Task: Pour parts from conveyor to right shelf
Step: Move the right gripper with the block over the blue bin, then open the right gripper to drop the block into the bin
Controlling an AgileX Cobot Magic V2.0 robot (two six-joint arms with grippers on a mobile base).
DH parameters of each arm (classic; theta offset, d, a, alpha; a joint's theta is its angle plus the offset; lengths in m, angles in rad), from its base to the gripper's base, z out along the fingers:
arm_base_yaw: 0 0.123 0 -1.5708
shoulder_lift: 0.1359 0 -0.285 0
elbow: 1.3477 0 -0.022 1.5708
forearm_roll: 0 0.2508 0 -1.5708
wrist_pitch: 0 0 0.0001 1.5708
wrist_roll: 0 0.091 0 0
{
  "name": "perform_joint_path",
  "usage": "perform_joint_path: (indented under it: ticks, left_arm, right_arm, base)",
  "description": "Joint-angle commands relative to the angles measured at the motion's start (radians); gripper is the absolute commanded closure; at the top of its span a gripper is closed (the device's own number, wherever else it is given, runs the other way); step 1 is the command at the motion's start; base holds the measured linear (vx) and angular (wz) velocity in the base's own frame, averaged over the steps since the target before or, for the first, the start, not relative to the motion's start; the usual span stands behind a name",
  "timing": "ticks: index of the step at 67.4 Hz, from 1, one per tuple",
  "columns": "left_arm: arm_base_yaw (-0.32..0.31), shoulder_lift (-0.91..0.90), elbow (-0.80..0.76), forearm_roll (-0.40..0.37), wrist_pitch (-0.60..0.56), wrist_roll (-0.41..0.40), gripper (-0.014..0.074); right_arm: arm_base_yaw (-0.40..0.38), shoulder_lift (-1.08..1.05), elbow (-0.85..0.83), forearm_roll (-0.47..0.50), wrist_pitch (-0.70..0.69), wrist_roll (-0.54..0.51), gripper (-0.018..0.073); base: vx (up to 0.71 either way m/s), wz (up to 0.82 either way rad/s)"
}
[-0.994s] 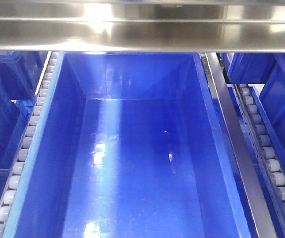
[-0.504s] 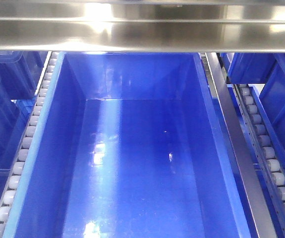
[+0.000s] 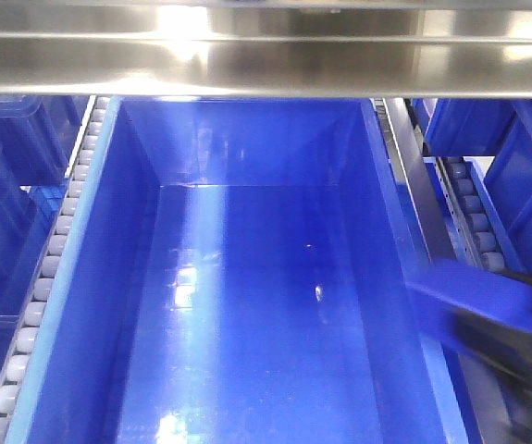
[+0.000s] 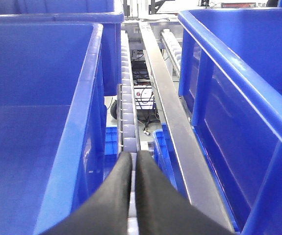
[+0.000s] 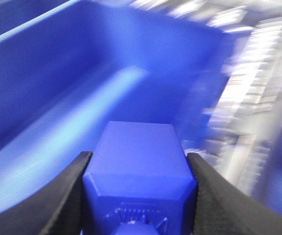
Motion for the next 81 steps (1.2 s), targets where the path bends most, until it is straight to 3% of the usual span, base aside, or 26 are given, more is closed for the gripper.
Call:
perform_joint_path:
  ticks: [1,11,34,48,58,81]
  left_arm:
    - [-0.005,-0.004,-0.019,-0.001,-0.07,-0.007,0.0603]
    - [-0.005,-0.004,-0.019,-0.001,-0.07,-0.007,0.0603]
    - [-0.005,-0.004,-0.019,-0.001,-0.07,-0.007,0.0603]
    - [-0.005,-0.004,-0.019,-0.001,-0.07,-0.007,0.0603]
    - [-0.005,-0.004,-0.019,-0.001,-0.07,-0.007,0.0603]
    - [-0.005,-0.004,-0.019,-0.001,-0.07,-0.007,0.0603]
  right_arm:
    - [0.055,0.138,-0.096,0.018,-0.079,-0.026,0.0561]
    - [0.116,0.368,-0.203,0.018,-0.072,-0.017,0.0561]
    - [0.115,0.821,-0.482,0.023,0.067,0.092,0.0553]
    - [0.115,1.009,-0.667,-0.082,0.19,0.21,0.0512]
    - [0.115,1.09,-0.761,-0.178,0.253,0.3,0.0405]
    - [0.116,1.154,-0.81,-0.183,0.214,0.323,0.0038]
  base:
    - [0.0,0.0]
    - [0.0,0.0]
    - [0.0,0.0]
    - [0.0,0.0]
    - [0.0,0.0]
    - [0.0,0.0]
